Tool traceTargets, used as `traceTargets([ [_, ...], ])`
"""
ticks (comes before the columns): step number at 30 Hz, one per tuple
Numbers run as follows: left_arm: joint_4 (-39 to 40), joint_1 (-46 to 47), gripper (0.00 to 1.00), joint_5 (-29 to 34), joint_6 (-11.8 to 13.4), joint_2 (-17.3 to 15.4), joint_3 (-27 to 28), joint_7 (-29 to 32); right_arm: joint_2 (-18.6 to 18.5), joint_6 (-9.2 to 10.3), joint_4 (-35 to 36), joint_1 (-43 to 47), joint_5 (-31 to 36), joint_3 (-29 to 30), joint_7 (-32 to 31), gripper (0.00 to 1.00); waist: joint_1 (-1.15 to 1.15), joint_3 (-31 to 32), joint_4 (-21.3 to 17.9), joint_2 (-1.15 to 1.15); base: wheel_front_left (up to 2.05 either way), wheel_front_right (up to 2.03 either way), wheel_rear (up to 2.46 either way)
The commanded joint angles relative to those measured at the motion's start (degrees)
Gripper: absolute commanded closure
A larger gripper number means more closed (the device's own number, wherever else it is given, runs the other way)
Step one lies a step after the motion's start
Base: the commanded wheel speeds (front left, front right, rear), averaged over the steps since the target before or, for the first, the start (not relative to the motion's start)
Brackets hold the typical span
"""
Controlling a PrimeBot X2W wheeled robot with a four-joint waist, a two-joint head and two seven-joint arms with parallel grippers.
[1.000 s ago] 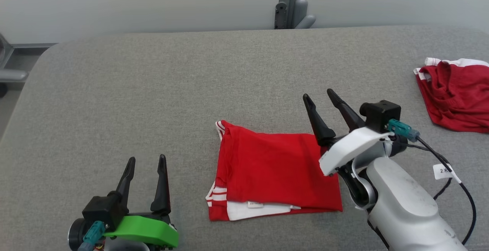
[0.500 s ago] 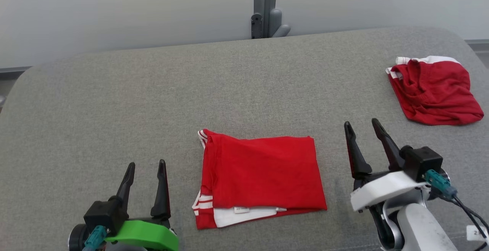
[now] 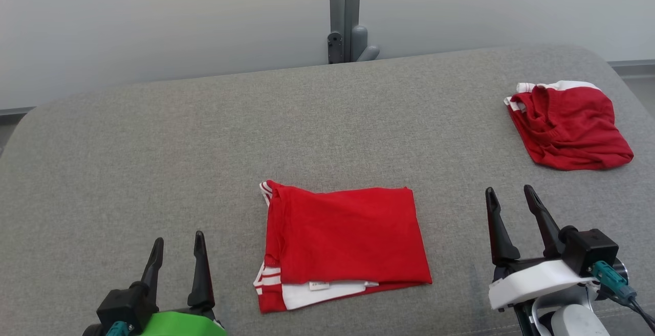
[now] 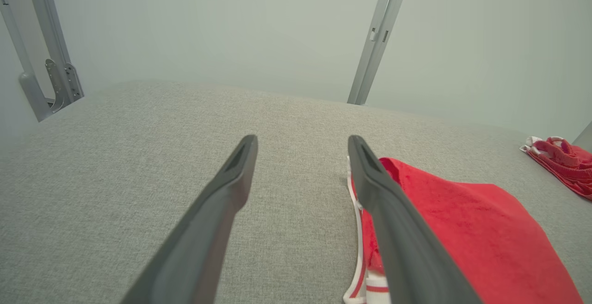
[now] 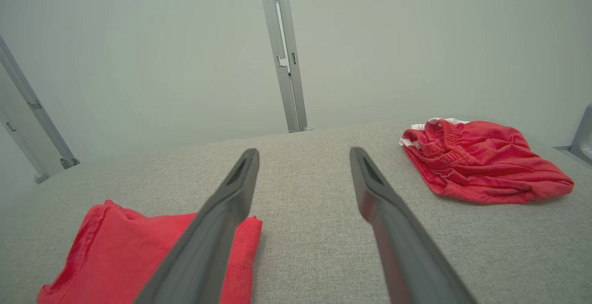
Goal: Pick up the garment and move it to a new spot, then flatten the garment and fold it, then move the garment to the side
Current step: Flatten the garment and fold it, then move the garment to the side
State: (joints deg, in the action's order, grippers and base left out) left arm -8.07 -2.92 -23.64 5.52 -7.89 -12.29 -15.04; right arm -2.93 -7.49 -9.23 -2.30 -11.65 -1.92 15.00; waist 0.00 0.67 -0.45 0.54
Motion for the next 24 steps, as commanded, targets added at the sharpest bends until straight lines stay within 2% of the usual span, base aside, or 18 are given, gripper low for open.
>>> traceTargets([
  [1,0.1,-0.7,0.00,0.9,-0.5,0.1,0.5,-0.1,0.0,0.02,0.4,0.7,-0.3,0.2,0.2,0.00,0.00,0.1,0.1,-0.54,0.00,0.00,0.00],
  [16,-0.6,-1.1,0.00,3.1,-2.4,1.7,2.8,-0.1,0.0,0.02,0.4,-0.1,-2.6,-0.9,-1.9,0.00,0.00,0.0,1.1,-0.54,0.00,0.00,0.00],
  [21,-0.6,-0.7,0.00,3.9,-2.8,2.1,3.2,-0.1,-0.2,0.02,-0.9,-2.1,-2.5,-1.4,-5.2,0.00,0.00,-0.8,2.2,-0.54,0.00,0.00,0.00],
  [24,-0.5,0.0,0.00,4.2,-3.0,2.4,3.4,-0.1,-1.2,0.02,-3.3,-4.1,-4.8,-2.2,-8.9,0.00,0.00,-2.0,3.2,-0.54,0.00,0.00,0.00],
])
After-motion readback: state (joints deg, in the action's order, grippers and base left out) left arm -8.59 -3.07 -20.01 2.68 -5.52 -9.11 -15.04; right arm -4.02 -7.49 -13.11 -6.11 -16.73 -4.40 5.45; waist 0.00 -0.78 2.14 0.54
